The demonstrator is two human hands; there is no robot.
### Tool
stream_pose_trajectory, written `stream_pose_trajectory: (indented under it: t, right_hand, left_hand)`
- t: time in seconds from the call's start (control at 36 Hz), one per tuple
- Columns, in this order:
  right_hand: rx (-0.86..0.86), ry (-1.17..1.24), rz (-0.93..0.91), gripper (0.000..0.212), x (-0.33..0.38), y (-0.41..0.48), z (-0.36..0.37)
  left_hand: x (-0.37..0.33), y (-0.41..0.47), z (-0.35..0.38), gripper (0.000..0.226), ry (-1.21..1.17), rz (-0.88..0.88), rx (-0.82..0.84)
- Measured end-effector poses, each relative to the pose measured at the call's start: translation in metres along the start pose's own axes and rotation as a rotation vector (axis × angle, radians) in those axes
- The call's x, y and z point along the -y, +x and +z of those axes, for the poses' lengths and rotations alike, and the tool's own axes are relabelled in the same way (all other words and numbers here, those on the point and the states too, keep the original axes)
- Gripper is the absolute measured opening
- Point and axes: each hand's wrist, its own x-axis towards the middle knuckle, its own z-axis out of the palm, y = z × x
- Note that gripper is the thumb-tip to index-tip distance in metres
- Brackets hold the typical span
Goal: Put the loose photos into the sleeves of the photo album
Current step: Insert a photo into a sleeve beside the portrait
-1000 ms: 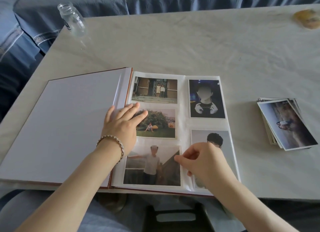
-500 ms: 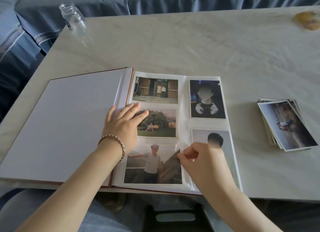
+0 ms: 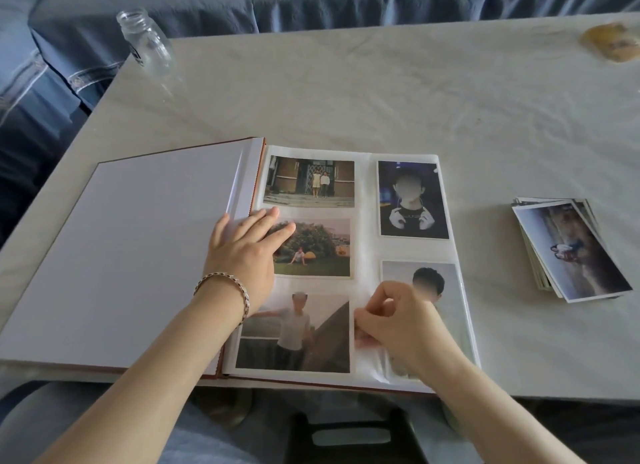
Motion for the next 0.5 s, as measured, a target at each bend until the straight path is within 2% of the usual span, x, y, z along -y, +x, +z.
stream_pose_trajectory:
  t: [0.11,0.19,0.28,0.33,0.39,0.44,0.5]
  right_hand:
    - [-0.065,-0.201,-0.068,0.016,0.001,-0.001,-0.009]
    - [-0.265,-0.292,-0.117,0.003,-0.004,0.002,-0.030]
    - [-0.460,-0.319,-0.169,0.028,-0.013,0.008,-0.057]
    - [-0.459,-0.302,-0.102,0.043,-0.014,0.012,-0.072]
    - [-0.383,-0.202,-0.019,0.047,-0.016,0.016,-0.080]
    - [-0.355,-0.111,-0.008,0.040,-0.018,0.017,-0.083]
    - [-0.364,-0.073,-0.033,0.033,-0.020,0.018,-0.084]
  left_hand:
    - [-0.001,0.001,0.000,0.057,0.025,-0.005,0.006]
    - [-0.001,0.000,0.001,0.059,0.004,-0.009,-0.009]
    - [-0.003,0.000,0.003,0.057,-0.042,-0.024,-0.039]
    - [-0.011,0.002,0.002,0.048,-0.103,-0.060,-0.072]
    - [-0.023,0.004,0.000,0.035,-0.211,-0.081,-0.117]
    - [-0.039,0.005,-0.002,0.029,-0.376,-0.063,-0.115]
    - [-0.058,0.002,-0.006,0.031,-0.543,-0.038,-0.010]
